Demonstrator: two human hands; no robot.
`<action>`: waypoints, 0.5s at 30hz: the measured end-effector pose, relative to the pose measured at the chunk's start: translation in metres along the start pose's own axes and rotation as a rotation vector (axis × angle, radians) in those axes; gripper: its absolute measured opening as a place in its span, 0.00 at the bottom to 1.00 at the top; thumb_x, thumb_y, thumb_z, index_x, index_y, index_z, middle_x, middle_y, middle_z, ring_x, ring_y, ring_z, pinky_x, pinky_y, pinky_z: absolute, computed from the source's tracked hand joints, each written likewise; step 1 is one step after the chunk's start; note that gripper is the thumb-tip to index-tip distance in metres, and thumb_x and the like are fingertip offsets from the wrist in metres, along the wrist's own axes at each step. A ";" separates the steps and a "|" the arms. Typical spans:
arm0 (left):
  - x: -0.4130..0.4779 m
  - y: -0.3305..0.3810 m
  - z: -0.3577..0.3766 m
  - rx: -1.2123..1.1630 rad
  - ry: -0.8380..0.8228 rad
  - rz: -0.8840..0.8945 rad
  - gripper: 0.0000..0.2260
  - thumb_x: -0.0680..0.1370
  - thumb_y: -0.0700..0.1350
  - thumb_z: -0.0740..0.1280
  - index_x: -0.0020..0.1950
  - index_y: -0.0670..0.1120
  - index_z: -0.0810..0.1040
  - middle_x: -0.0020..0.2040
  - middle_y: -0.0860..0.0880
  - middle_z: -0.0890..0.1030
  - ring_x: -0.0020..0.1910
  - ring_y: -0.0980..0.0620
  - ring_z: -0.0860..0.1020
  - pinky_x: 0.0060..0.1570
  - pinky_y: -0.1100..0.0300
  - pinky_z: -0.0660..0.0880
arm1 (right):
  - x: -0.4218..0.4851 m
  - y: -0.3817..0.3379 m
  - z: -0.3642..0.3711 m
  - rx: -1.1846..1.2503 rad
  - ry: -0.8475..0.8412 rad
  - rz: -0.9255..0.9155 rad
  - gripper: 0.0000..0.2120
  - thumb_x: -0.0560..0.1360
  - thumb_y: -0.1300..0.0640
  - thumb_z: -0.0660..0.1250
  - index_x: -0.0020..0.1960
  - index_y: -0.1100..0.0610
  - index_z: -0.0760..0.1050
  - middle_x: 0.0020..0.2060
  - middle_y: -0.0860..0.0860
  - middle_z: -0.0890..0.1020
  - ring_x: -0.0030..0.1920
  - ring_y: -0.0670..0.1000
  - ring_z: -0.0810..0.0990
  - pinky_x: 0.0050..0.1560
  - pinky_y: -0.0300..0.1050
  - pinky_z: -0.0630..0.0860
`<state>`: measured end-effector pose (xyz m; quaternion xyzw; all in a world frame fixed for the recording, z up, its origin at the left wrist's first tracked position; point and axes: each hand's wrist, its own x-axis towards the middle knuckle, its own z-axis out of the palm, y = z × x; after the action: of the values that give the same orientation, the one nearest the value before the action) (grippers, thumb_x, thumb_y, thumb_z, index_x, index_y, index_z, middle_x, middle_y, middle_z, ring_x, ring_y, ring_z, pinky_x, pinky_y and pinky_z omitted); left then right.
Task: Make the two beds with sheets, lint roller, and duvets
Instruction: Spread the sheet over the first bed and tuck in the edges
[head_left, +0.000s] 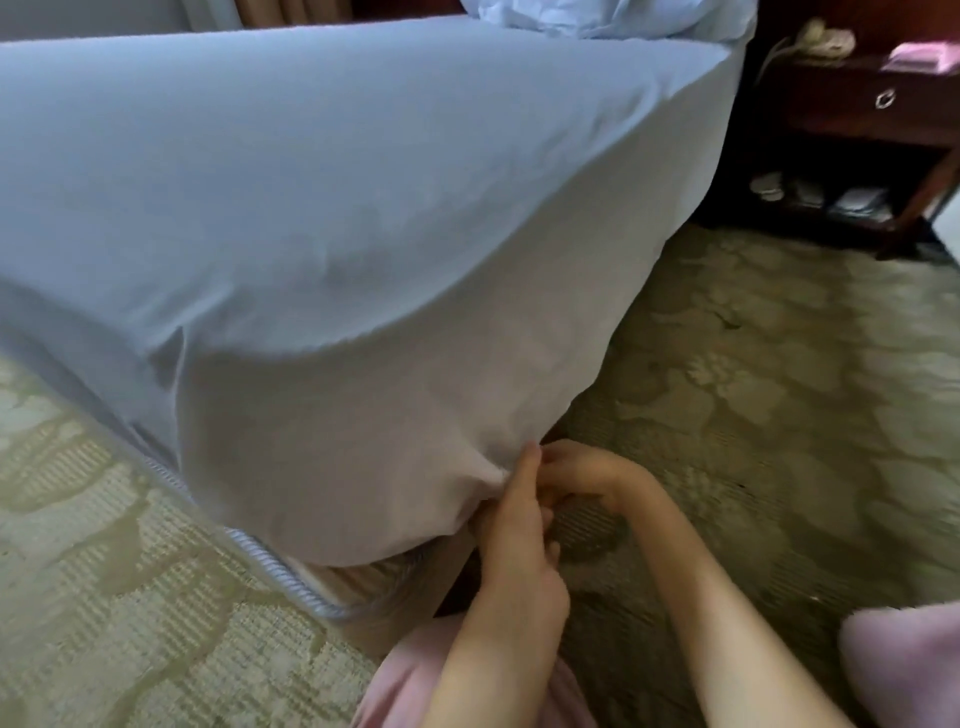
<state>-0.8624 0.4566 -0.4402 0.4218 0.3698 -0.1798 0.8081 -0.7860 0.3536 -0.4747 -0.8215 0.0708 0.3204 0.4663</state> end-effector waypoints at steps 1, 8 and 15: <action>0.007 0.000 0.004 -0.021 0.054 -0.018 0.23 0.72 0.56 0.70 0.64 0.47 0.73 0.55 0.48 0.77 0.54 0.50 0.75 0.47 0.55 0.68 | 0.002 0.002 -0.009 0.015 -0.011 0.008 0.14 0.77 0.53 0.66 0.59 0.59 0.76 0.51 0.55 0.83 0.49 0.53 0.83 0.61 0.55 0.75; 0.054 -0.017 0.023 -0.246 0.416 0.166 0.18 0.80 0.53 0.60 0.67 0.46 0.71 0.60 0.46 0.78 0.54 0.48 0.78 0.50 0.58 0.69 | 0.035 -0.015 -0.089 0.411 0.317 -0.204 0.07 0.79 0.57 0.63 0.55 0.56 0.74 0.47 0.52 0.81 0.46 0.50 0.81 0.51 0.45 0.75; 0.060 -0.034 0.079 -0.475 0.813 0.601 0.10 0.83 0.45 0.58 0.62 0.46 0.72 0.46 0.50 0.76 0.39 0.52 0.75 0.49 0.57 0.73 | 0.069 -0.033 -0.148 0.109 -0.022 -0.199 0.05 0.75 0.64 0.63 0.42 0.56 0.74 0.36 0.53 0.80 0.31 0.48 0.79 0.39 0.42 0.74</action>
<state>-0.8077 0.3737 -0.4747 0.3504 0.5455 0.3241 0.6889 -0.6497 0.2648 -0.4385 -0.7943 0.0012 0.2772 0.5405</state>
